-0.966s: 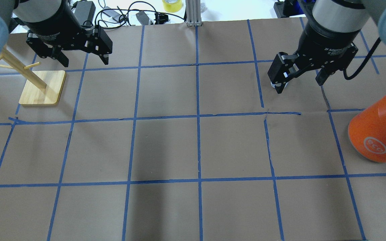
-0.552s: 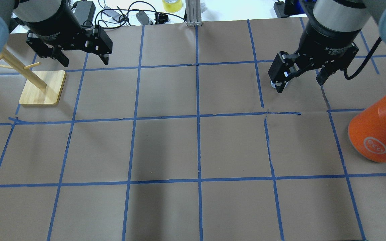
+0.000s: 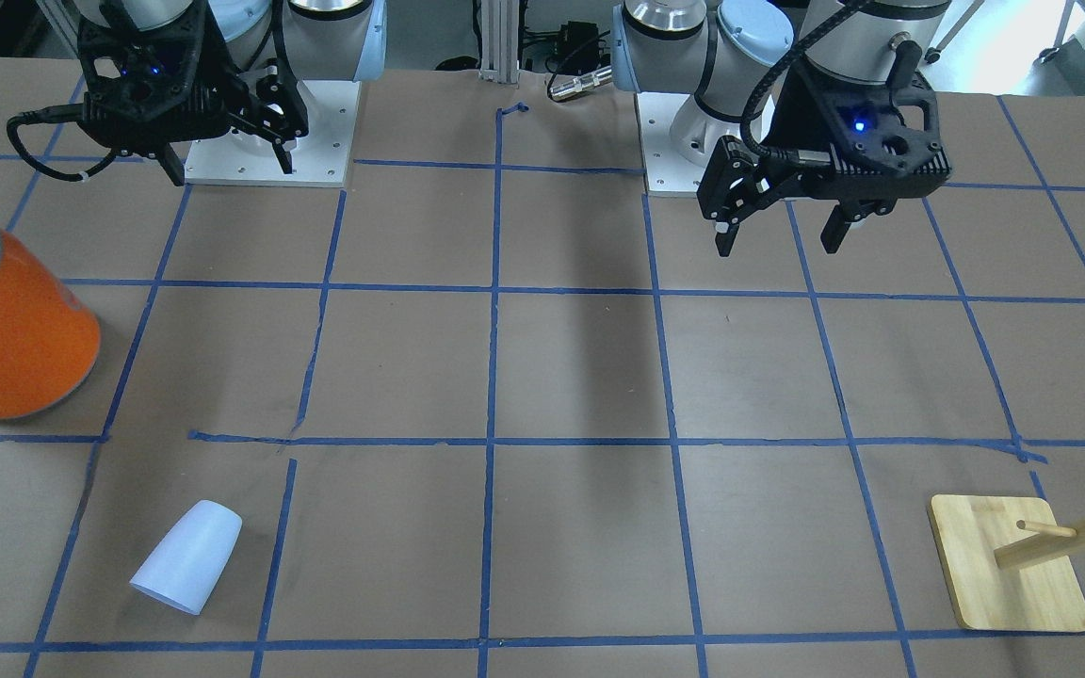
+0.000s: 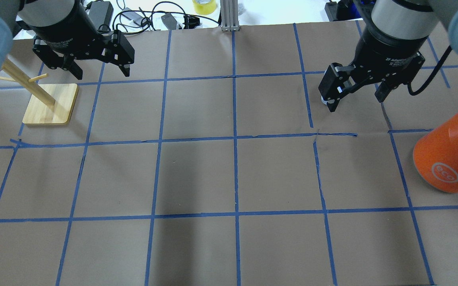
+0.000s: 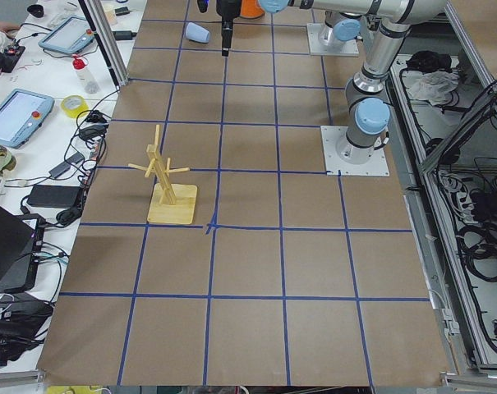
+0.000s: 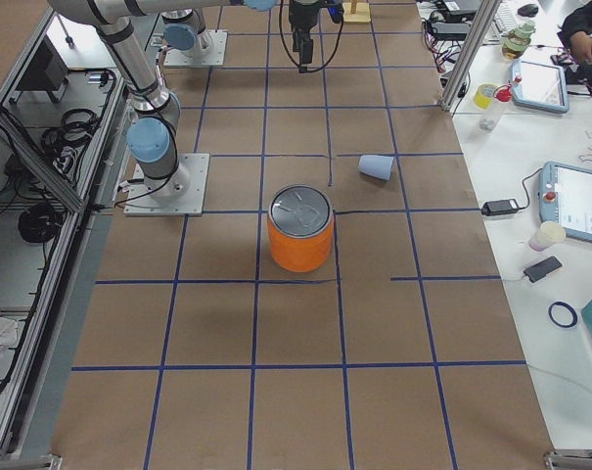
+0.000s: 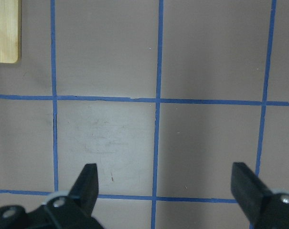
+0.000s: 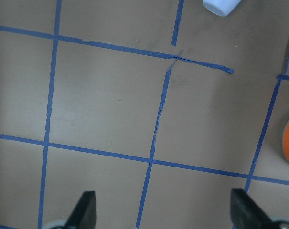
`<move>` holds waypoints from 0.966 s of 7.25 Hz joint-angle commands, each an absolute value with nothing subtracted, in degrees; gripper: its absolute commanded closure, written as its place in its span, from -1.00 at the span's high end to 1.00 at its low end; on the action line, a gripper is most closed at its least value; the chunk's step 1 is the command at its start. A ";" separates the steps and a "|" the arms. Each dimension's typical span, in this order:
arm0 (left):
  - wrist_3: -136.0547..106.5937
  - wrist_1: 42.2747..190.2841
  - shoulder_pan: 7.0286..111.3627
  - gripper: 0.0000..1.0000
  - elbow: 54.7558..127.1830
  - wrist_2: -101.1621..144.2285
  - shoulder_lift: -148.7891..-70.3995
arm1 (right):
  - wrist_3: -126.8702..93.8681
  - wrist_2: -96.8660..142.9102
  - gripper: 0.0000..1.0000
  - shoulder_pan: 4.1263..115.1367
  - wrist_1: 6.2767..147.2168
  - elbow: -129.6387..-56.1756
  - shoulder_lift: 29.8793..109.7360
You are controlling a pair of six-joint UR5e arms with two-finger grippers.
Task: Flip cup
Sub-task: 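Lower the right gripper toward the white cup lying on its side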
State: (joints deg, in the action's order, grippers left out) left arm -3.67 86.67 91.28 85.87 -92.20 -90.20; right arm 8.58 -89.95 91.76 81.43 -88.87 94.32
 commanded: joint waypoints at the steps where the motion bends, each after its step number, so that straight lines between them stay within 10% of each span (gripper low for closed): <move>1: -3.69 86.57 91.32 1.00 85.87 -92.20 -90.26 | 8.70 -90.09 1.00 91.58 81.39 -89.03 94.31; 7: -3.78 86.48 91.41 1.00 86.22 -92.28 -90.35 | 8.26 -90.09 1.00 86.93 93.62 -75.96 70.54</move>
